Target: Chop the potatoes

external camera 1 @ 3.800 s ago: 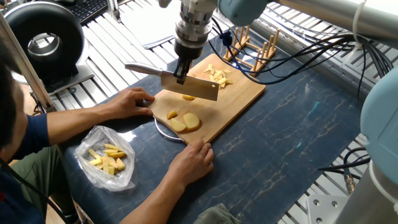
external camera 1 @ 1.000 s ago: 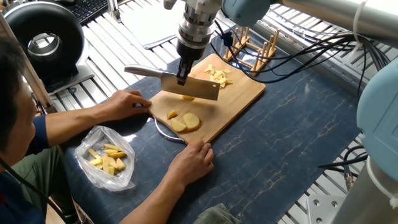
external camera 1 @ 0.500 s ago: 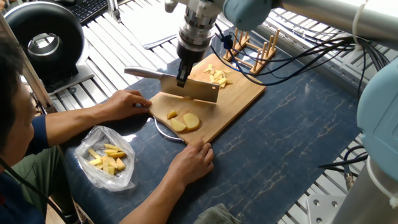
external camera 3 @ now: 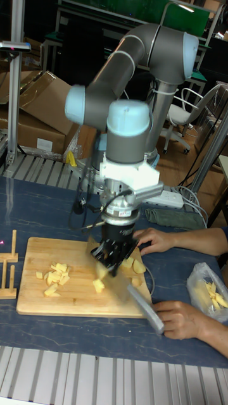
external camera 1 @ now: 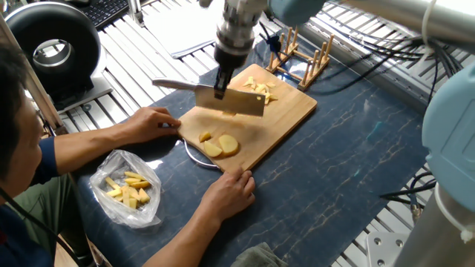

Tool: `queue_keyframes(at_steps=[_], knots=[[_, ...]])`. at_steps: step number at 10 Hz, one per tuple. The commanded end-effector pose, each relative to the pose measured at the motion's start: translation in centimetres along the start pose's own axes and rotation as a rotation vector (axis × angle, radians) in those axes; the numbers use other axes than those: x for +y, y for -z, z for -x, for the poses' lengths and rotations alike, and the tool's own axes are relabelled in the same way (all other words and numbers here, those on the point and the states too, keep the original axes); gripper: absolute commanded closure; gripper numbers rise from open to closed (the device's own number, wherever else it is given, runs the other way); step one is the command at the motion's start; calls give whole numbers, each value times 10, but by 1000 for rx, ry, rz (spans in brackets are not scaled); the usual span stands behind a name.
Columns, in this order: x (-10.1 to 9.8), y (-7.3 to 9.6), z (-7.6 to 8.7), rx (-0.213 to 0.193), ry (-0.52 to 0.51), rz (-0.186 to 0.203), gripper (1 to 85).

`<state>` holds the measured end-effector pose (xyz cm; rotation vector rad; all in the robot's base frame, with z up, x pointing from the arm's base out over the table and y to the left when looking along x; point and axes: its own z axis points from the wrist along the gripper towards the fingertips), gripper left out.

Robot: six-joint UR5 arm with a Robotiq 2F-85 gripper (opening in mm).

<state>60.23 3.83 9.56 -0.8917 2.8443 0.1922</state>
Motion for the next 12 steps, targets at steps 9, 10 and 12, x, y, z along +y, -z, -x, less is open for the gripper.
queue_keyframes(at_steps=[9,10,12], knots=[[-25,49,22,52,-157,-41,847],[-26,49,23,50,-169,-44,847],[-27,45,25,47,-207,-48,847]])
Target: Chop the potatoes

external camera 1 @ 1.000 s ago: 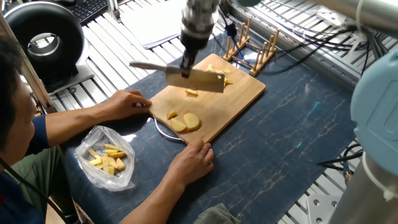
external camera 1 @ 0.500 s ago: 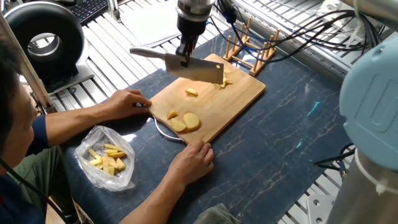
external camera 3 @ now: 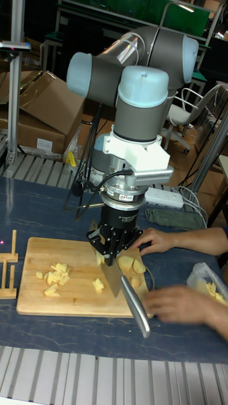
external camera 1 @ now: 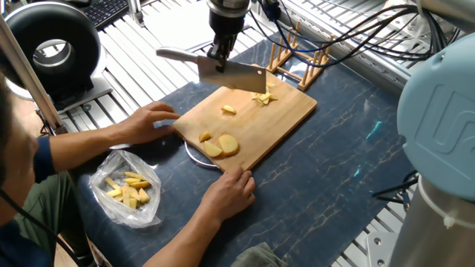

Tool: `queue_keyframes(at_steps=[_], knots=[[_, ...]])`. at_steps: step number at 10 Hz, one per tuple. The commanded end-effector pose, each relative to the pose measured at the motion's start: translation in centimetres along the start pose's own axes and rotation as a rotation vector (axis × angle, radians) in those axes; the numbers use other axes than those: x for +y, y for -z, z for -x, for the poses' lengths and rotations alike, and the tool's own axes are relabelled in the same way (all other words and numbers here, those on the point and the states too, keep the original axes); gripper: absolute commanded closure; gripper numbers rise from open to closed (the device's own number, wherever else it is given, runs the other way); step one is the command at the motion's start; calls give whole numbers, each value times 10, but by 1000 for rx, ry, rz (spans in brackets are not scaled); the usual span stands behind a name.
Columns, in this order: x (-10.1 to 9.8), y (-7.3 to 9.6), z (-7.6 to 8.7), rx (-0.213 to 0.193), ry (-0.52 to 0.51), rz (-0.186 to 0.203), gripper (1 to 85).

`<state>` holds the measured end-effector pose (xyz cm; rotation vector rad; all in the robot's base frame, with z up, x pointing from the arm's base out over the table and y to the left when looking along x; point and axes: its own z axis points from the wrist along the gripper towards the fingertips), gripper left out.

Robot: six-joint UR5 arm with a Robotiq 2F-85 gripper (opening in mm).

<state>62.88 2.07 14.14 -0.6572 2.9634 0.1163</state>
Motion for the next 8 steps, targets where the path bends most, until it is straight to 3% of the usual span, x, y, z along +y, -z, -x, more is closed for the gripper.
queue_keyframes(at_steps=[1,6,8], knots=[[-1,1,5,-7,-40,-5,847],[-10,9,1,11,-23,-39,847],[-10,11,3,-1,-30,-36,847]])
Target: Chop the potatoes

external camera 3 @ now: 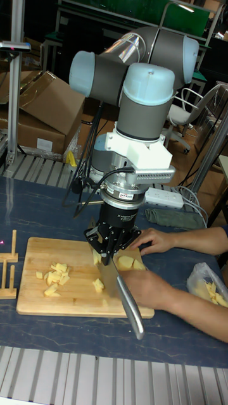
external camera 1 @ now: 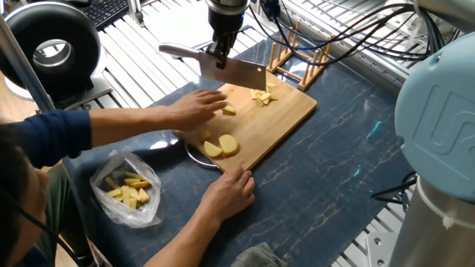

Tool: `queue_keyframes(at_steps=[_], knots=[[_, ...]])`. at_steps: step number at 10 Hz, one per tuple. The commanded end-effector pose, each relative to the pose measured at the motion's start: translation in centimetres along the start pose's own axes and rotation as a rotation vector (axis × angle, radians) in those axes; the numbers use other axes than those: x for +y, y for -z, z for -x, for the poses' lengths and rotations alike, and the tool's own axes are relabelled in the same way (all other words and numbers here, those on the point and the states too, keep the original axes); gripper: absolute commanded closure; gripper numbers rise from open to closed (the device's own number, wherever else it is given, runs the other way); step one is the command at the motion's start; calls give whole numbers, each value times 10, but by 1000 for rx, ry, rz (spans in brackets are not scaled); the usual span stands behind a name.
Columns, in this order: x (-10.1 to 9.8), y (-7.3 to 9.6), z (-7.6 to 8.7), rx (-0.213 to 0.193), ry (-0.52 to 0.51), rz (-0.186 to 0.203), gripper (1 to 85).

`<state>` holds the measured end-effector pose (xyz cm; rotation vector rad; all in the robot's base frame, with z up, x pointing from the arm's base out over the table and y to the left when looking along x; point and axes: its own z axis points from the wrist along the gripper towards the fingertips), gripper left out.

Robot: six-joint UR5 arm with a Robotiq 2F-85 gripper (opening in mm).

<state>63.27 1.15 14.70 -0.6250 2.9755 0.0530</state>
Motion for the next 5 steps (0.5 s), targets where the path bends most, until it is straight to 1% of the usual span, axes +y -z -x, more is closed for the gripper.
queue_keyframes(at_steps=[1,3,5], knots=[[2,6,3,-13,-15,11,847],[13,12,7,-13,-46,23,847],[27,12,9,-8,-83,39,847]])
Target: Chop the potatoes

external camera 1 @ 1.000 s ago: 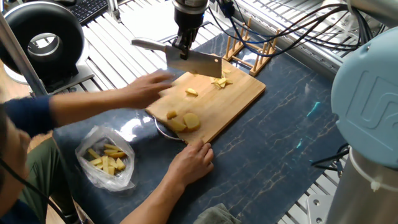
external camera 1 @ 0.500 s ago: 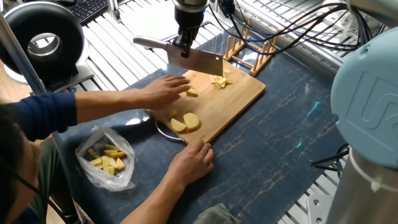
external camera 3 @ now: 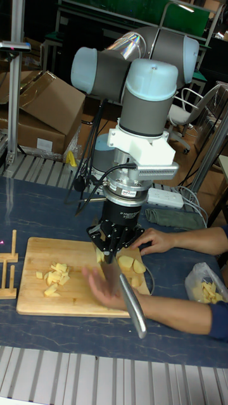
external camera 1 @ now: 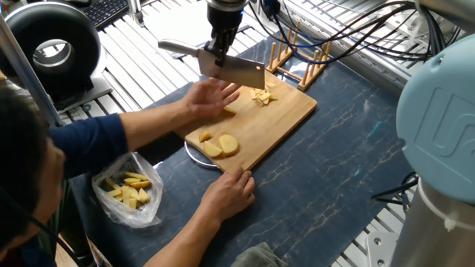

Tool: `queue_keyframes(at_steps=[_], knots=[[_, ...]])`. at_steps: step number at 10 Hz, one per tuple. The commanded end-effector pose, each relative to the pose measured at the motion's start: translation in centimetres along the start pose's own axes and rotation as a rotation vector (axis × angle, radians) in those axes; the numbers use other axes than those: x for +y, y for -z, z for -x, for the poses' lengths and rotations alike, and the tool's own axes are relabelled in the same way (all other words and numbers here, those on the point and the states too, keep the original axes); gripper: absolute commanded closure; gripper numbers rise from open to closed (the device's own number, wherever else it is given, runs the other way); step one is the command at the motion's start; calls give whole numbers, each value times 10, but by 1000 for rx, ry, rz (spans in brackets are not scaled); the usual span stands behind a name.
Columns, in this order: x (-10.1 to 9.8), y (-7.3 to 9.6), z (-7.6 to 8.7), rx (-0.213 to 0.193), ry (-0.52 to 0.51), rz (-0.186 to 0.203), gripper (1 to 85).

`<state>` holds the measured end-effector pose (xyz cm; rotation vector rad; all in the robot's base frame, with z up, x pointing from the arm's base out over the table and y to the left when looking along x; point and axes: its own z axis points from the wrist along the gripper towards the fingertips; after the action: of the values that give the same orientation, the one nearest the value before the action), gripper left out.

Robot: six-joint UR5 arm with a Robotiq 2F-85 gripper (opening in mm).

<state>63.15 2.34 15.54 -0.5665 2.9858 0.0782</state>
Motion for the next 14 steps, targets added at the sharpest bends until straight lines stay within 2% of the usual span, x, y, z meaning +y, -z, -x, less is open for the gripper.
queue_keyframes(at_steps=[1,2,5,9,14], knots=[[21,1,3,7,-65,12,847],[23,-3,2,10,-73,2,847],[26,-5,7,-6,-75,24,847],[25,-4,7,-8,-78,25,847],[23,3,3,0,-59,31,847]])
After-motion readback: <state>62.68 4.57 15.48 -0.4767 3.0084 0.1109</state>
